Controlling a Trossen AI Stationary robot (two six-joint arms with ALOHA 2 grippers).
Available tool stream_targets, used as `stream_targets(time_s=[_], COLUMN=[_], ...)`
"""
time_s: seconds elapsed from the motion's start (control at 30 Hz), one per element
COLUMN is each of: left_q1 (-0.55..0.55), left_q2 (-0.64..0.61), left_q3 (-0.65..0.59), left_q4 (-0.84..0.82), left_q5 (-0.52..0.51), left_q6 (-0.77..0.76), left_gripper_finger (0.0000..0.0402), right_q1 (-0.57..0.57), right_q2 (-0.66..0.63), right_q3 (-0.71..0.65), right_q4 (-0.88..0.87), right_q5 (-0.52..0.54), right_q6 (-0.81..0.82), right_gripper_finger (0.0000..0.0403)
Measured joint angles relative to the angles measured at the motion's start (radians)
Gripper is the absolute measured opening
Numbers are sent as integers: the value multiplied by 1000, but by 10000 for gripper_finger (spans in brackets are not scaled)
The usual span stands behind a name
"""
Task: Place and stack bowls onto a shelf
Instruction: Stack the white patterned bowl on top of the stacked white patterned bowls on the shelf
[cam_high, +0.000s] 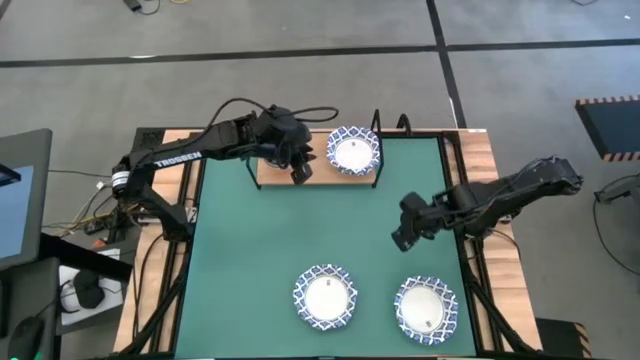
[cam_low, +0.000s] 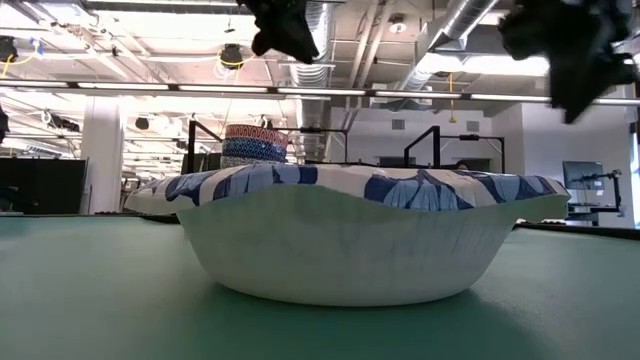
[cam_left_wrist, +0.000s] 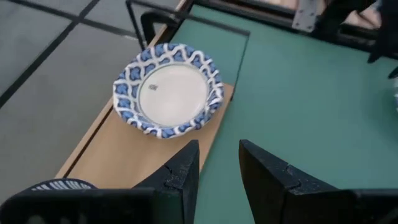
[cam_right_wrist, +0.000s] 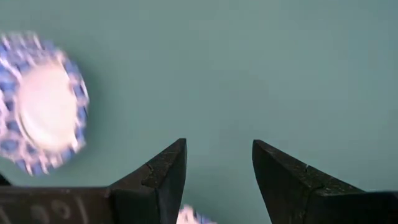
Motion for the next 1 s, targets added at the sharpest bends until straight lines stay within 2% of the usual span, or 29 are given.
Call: stream_targets(time_s=[0.33, 0.73, 1.0], left_q1=[-69, -166, -202], left_q2=[-52, -40, -40], left_q3=[0, -33, -33], left_q4=[-84, -127, -129], left_q5=[-49, -68, -71], left_q6=[-3, -26, -49], left_gripper_finger=[98, 98, 98], right_q1=[158, 280, 314], right_q2=[87, 212, 345], right_q3=[-94, -98, -143], right_q4=[19, 86, 165], right_q5=[-204, -247, -279], right_q6=[43, -166, -215], right_gripper_finger=[207, 207, 202])
